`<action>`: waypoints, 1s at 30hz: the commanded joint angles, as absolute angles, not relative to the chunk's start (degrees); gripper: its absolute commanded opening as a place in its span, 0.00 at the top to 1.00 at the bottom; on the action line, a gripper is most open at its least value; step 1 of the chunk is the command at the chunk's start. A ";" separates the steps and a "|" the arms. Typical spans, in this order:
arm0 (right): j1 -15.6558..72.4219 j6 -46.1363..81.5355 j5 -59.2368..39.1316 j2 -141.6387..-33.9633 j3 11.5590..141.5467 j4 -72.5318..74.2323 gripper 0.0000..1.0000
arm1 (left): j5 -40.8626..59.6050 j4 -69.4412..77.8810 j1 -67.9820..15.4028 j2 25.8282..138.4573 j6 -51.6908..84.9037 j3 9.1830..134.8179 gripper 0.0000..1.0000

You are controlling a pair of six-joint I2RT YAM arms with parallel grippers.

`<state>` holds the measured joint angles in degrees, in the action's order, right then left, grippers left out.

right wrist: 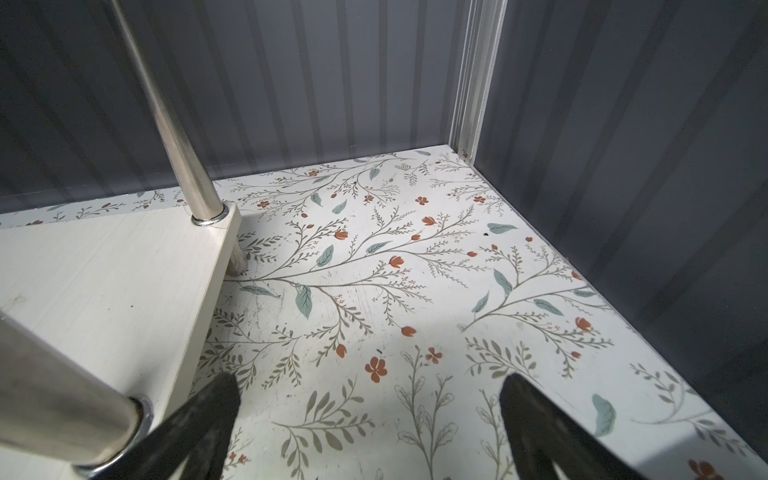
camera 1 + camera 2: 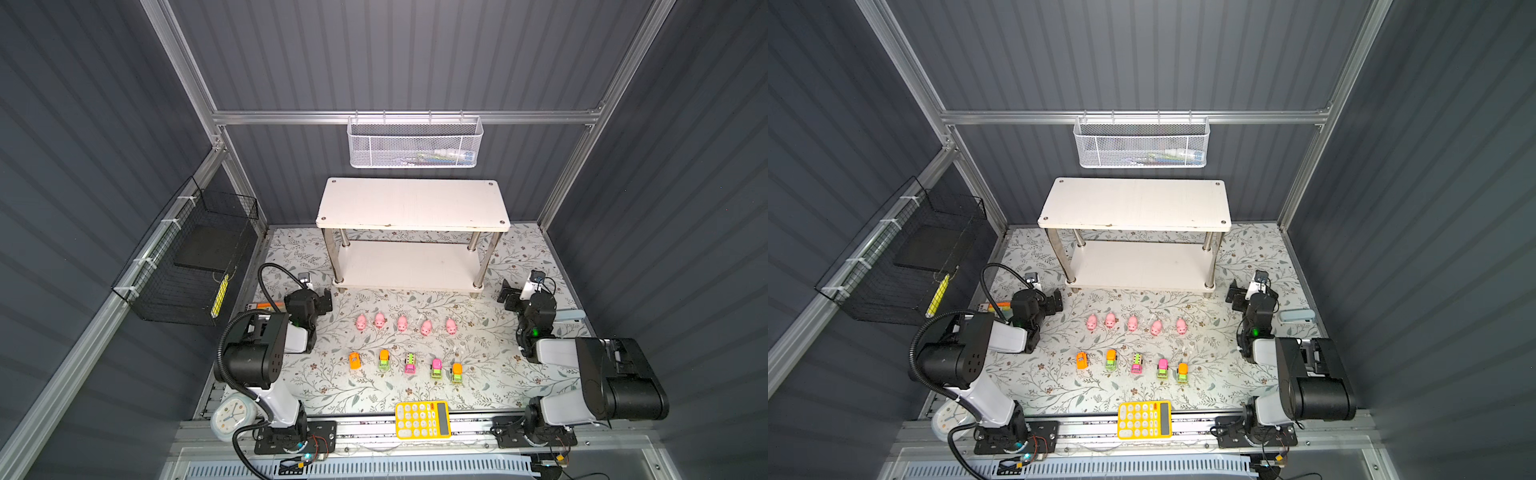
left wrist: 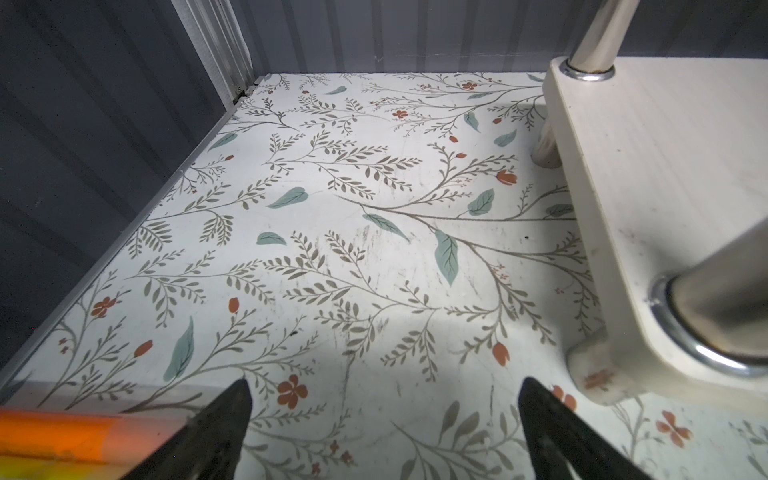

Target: Place and organize the plastic toys onto the shelf

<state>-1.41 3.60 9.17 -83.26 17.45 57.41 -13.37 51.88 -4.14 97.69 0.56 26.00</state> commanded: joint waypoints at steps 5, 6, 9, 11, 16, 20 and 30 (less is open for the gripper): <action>-1.31 3.21 8.77 -83.76 17.75 58.02 0.01 | -12.52 52.01 -4.13 98.35 -0.35 27.07 0.00; -1.32 3.20 8.71 -83.76 17.75 57.94 0.01 | -12.57 52.03 -4.13 98.35 -0.35 27.07 0.00; -1.32 3.20 8.73 -83.76 17.75 57.92 0.01 | -12.56 51.88 -4.13 98.35 -0.35 27.16 0.00; -1.32 3.11 8.77 -83.70 17.75 57.90 0.01 | -12.57 51.92 -4.13 98.31 -0.46 27.16 0.00; -1.32 3.08 8.72 -83.59 17.48 58.26 0.01 | -14.48 48.17 -4.13 95.73 0.07 28.35 0.00; -0.97 3.14 9.84 -76.10 21.50 44.64 0.01 | -15.31 35.36 -4.13 90.78 0.26 33.27 0.00; 6.02 8.75 15.14 -60.68 29.15 18.29 0.01 | -20.76 23.29 -5.04 78.71 11.44 36.56 0.00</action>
<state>2.59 6.76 11.86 -62.92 27.94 29.89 -18.26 31.09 -4.49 81.54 5.50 34.26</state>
